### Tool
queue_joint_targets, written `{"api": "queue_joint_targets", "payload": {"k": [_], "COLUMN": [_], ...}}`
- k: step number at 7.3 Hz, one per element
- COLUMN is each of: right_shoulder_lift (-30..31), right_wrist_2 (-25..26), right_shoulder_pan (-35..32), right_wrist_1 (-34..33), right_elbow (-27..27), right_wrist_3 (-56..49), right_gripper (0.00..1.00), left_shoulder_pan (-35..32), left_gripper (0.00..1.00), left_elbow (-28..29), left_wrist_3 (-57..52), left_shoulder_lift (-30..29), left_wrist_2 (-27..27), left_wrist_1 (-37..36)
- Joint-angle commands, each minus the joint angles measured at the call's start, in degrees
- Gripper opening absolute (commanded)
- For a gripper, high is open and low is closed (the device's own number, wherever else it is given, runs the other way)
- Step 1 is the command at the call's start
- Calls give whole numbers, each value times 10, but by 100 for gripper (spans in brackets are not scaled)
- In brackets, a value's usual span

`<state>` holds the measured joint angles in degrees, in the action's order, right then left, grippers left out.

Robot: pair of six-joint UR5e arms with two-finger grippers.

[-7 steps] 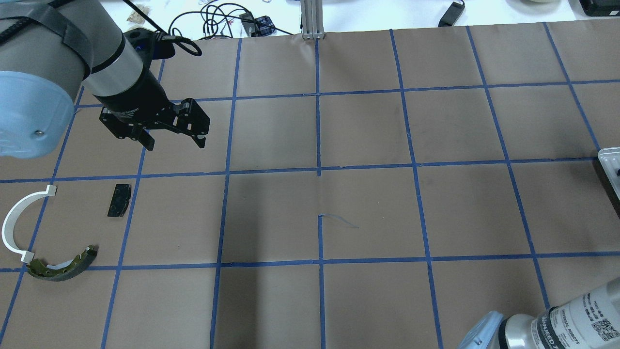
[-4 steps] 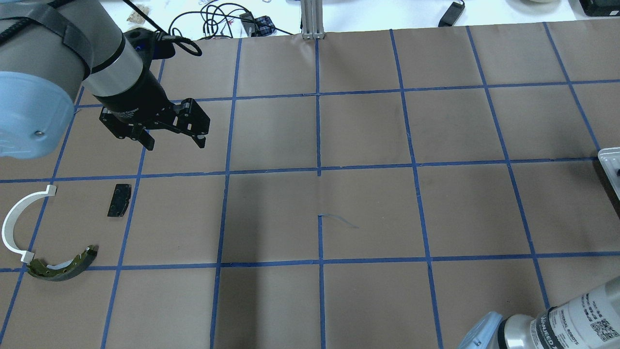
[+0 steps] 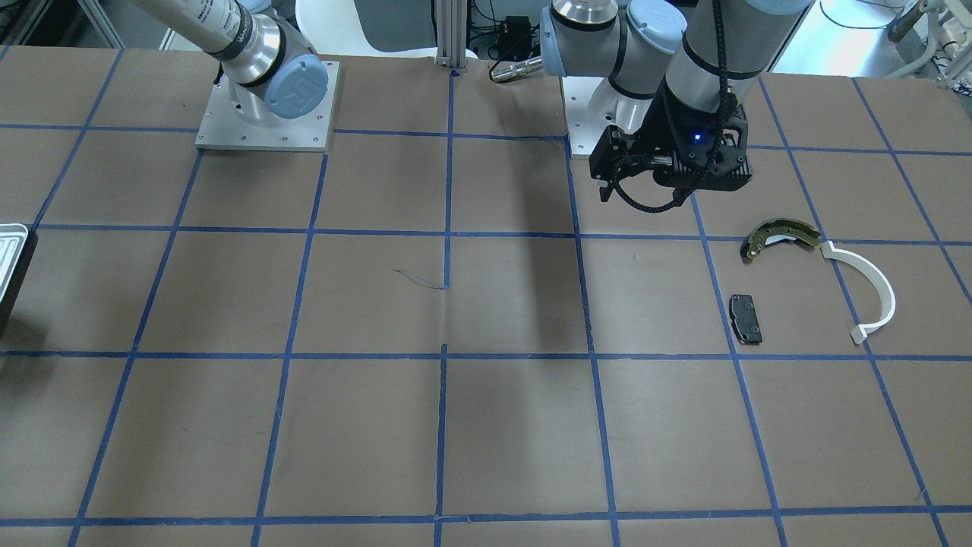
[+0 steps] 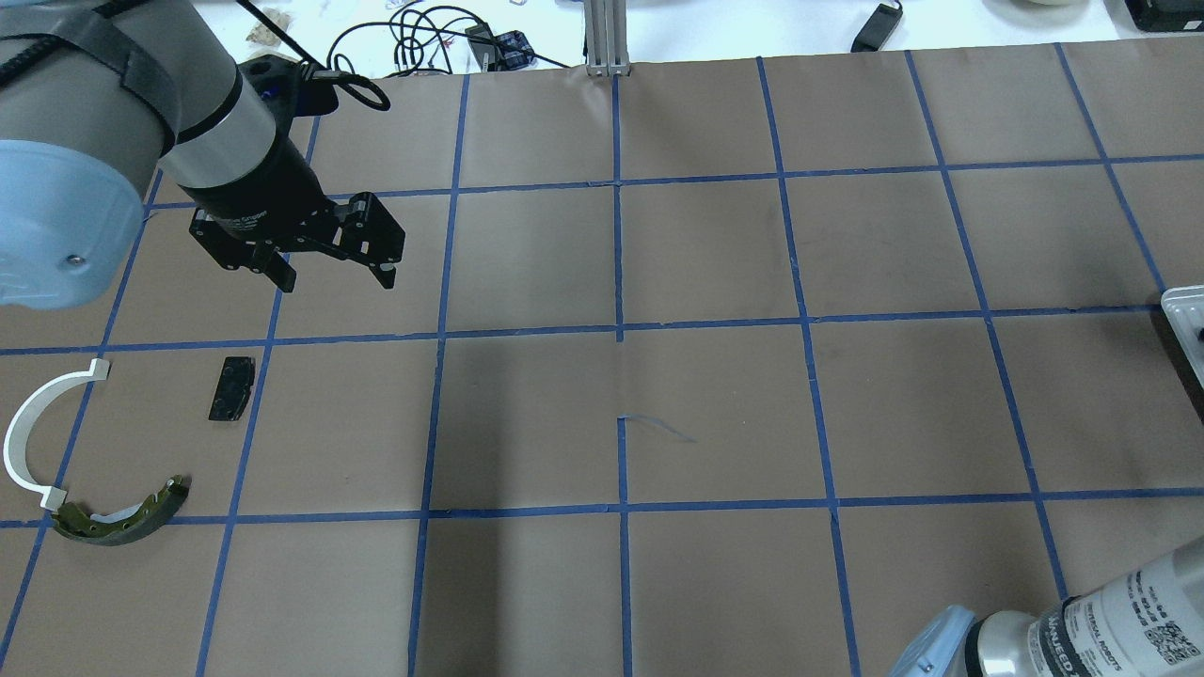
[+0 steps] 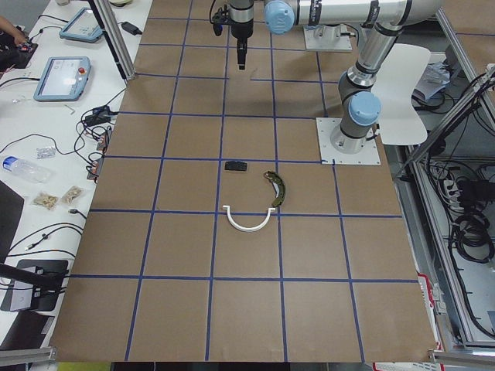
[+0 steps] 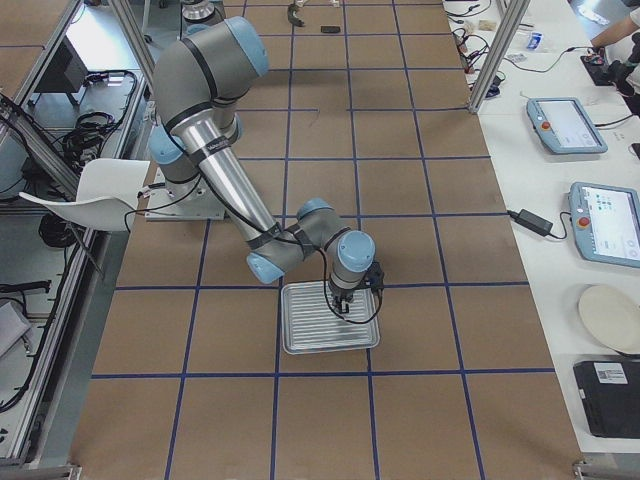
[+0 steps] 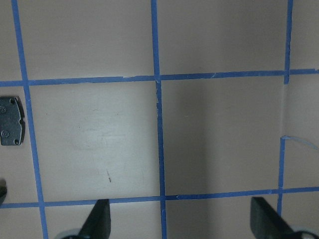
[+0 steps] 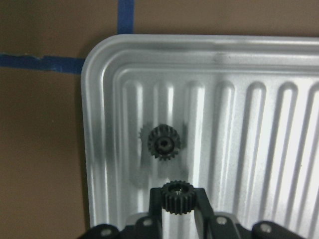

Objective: Place bearing gear from tray to pile

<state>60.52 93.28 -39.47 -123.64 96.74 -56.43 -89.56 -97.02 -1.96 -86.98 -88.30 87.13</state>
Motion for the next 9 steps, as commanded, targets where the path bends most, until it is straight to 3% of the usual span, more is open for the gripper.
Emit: {"api": "queue_joint_targets", "payload": {"k": [1, 2, 9], "right_shoulder_lift": [73, 106, 113], "right_wrist_2": [2, 3, -14], "right_shoulder_pan": [-46, -100, -550], "right_wrist_1": [16, 33, 67], "right_elbow": [5, 6, 12], "right_wrist_3": [31, 82, 598], "right_gripper": [0, 0, 0], "left_shoulder_pan": [0, 0, 2], "left_gripper": [100, 100, 100], "left_elbow": [-1, -1, -1], "left_wrist_3": [0, 0, -6], "left_shoulder_lift": [1, 1, 1], "left_wrist_2": [-1, -1, -9], "left_wrist_1": [1, 1, -1]}}
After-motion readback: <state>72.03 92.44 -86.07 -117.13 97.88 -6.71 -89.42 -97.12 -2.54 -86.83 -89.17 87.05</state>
